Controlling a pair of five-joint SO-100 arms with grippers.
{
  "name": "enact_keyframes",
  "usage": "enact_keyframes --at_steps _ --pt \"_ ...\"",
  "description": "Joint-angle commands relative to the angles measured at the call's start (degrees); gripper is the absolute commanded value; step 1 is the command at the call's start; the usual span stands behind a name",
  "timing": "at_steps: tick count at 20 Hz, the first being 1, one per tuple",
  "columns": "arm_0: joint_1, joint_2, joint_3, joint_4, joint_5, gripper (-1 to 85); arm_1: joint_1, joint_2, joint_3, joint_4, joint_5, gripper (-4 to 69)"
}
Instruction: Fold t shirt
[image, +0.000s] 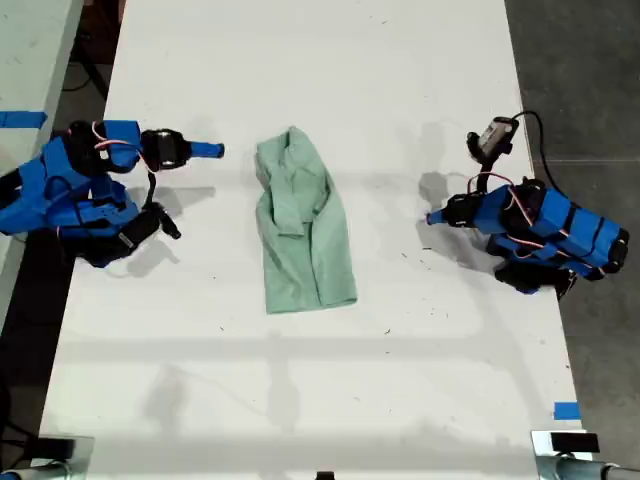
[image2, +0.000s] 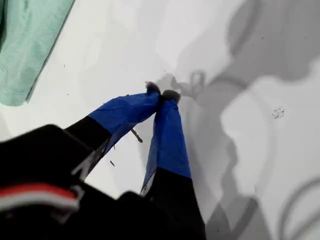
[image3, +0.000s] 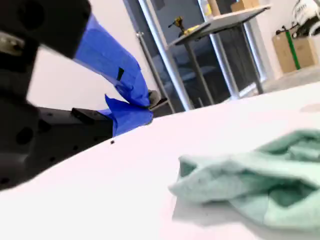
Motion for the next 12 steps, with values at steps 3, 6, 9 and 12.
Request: enact_keyframes --at_steps 3,6,9,12 --pt "-3.6 19.2 22.6 -0.6 2.6 -0.3 0.8 0.7 2.3 0.1 -0.8 1.4" --pt "-4.9 19.2 22.9 -0.1 1.9 -0.3 0.5 0.7 2.3 0.4 -0.4 1.4" --pt "-5.1 19.2 23.0 0.2 0.7 -0.3 0.5 0.7 2.3 0.4 -0.4 1.4" --pt "-5.5 19.2 23.2 0.3 0.4 -0.3 0.5 0.7 2.3 0.4 -0.4 1.4"
